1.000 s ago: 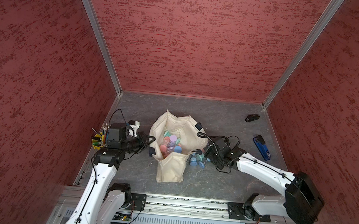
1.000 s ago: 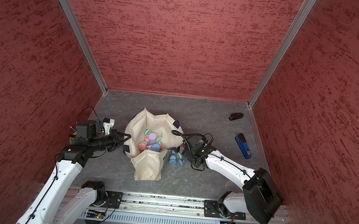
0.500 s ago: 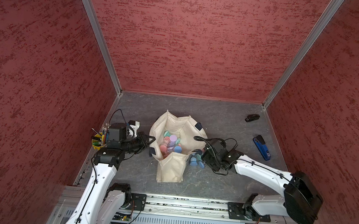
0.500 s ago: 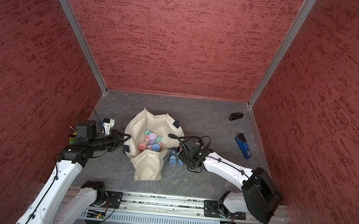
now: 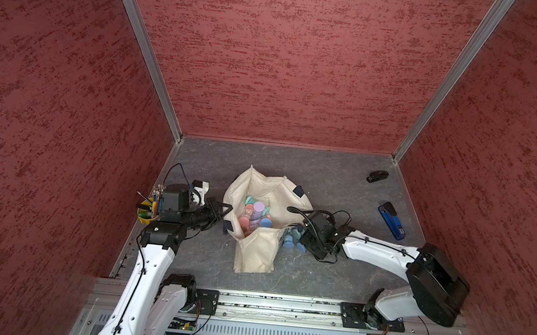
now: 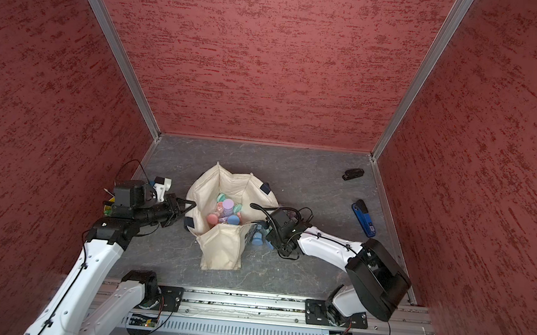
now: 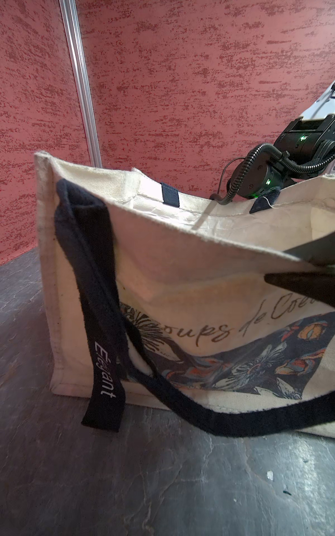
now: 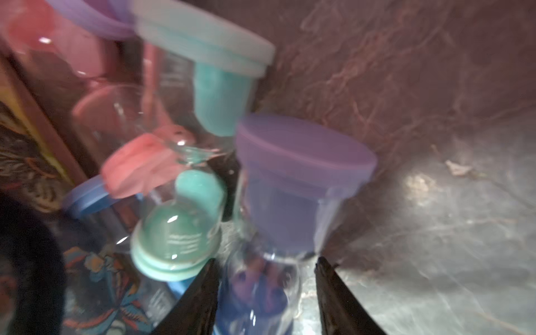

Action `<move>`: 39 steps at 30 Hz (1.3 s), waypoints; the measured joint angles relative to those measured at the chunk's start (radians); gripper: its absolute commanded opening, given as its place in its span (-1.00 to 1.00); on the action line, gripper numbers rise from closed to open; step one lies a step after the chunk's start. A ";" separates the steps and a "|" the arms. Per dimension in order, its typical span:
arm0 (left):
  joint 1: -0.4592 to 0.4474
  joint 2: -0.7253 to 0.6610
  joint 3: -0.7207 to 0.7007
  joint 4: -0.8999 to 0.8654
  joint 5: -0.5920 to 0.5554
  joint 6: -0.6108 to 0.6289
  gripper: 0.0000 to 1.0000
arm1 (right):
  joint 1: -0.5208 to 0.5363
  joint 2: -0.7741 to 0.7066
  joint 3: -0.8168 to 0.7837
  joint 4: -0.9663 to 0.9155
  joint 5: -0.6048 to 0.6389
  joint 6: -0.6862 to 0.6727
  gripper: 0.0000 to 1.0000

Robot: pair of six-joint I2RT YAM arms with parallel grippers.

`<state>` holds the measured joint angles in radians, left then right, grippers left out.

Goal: Put the hourglass into the canvas bag
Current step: Pick up the hourglass from the center of the board.

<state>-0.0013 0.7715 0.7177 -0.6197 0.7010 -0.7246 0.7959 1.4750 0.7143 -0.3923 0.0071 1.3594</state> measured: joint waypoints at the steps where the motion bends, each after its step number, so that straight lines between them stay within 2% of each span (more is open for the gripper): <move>1: 0.000 0.000 0.000 0.000 0.000 0.000 -0.82 | 0.000 0.000 -0.001 0.010 -0.002 0.002 0.02; 13: 0.000 0.000 0.000 0.000 -0.001 0.000 -0.84 | -0.006 -0.018 -0.020 0.024 -0.010 0.017 -0.66; 18: 0.000 0.000 0.000 0.000 -0.001 0.000 -0.85 | -0.006 -0.151 -0.018 -0.069 0.063 0.009 -0.84; 21: 0.000 0.000 0.000 0.000 -0.002 0.000 -0.86 | -0.006 -0.246 0.019 -0.128 0.128 -0.006 -0.91; 26: 0.000 -0.001 0.000 0.000 -0.003 0.000 -0.87 | -0.013 -0.304 0.152 -0.243 0.240 -0.040 -0.97; 32: 0.000 -0.005 0.000 0.000 -0.003 0.000 -0.90 | -0.014 -0.311 0.344 -0.348 0.355 -0.150 -1.00; 39: 0.000 -0.005 0.000 0.000 -0.003 -0.001 -0.97 | -0.010 -0.260 0.556 -0.352 0.391 -0.320 -1.00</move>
<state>-0.0010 0.7666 0.7181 -0.6201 0.6979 -0.7254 0.7860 1.2152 1.2705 -0.7441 0.3977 1.0393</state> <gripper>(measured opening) 0.060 0.393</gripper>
